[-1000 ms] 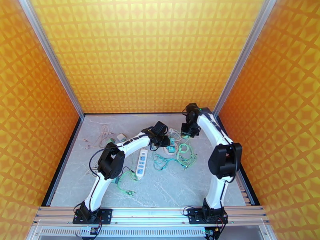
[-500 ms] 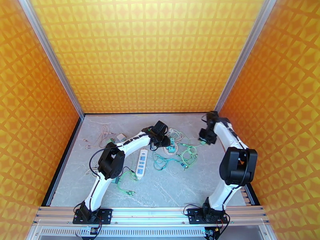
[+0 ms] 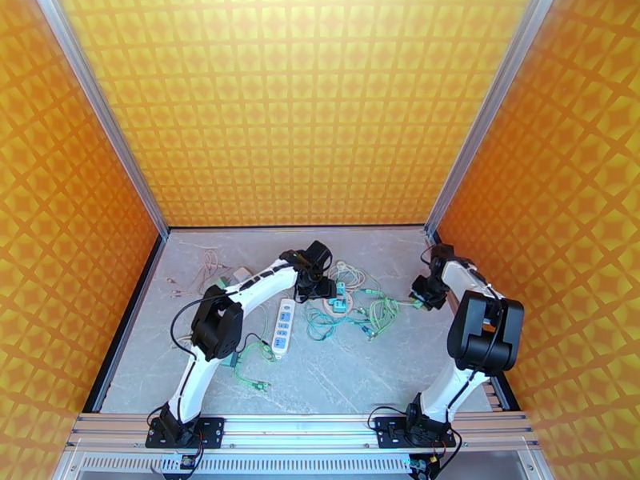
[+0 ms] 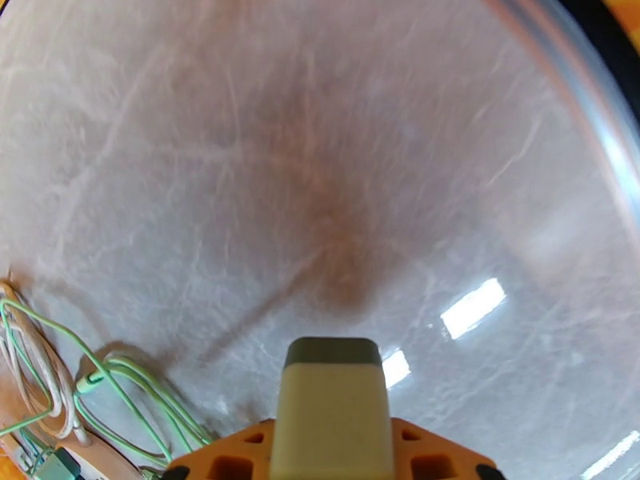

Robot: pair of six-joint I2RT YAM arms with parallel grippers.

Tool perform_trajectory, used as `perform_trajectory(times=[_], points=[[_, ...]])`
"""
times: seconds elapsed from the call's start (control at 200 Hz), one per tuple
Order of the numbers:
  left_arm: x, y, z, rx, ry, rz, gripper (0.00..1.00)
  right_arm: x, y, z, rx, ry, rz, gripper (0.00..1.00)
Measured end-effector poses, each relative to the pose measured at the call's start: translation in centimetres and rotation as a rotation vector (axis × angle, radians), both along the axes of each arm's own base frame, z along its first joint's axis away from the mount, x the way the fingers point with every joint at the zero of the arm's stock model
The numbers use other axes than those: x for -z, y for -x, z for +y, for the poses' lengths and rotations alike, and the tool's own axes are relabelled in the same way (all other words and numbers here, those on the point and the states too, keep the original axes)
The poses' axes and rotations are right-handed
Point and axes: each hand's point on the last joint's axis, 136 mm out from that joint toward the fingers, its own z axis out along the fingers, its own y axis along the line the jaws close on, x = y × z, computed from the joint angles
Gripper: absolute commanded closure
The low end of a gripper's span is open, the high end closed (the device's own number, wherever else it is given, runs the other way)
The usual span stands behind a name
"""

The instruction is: Pull the plug off the socket

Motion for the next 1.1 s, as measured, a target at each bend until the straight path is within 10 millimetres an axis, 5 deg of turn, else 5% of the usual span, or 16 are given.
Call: perform_trajectory(times=[0.205,0.47,0.605,0.83,1.1], points=[[-2.1,0.1,0.3,0.005,0.013,-0.03,0.33,-1.1,-0.2,0.4,0.01,-0.015,-0.055,0.36],[-5.2,0.5,1.3,0.015,0.029,-0.11,0.34,-8.0,-0.6,1.2,-0.004,-0.003,-0.249,0.34],[-7.0,1.4,2.1,0.028,0.053,-0.169,0.35,-9.7,-0.5,2.9,-0.047,-0.03,-0.312,0.41],[-6.2,3.9,0.8,0.094,0.052,-0.226,0.38,-8.8,-0.4,10.0,-0.214,-0.166,-0.34,0.64],[-3.9,7.0,-2.7,0.182,-0.002,-0.262,0.38,-5.9,1.5,16.2,-0.357,-0.275,-0.321,0.75]])
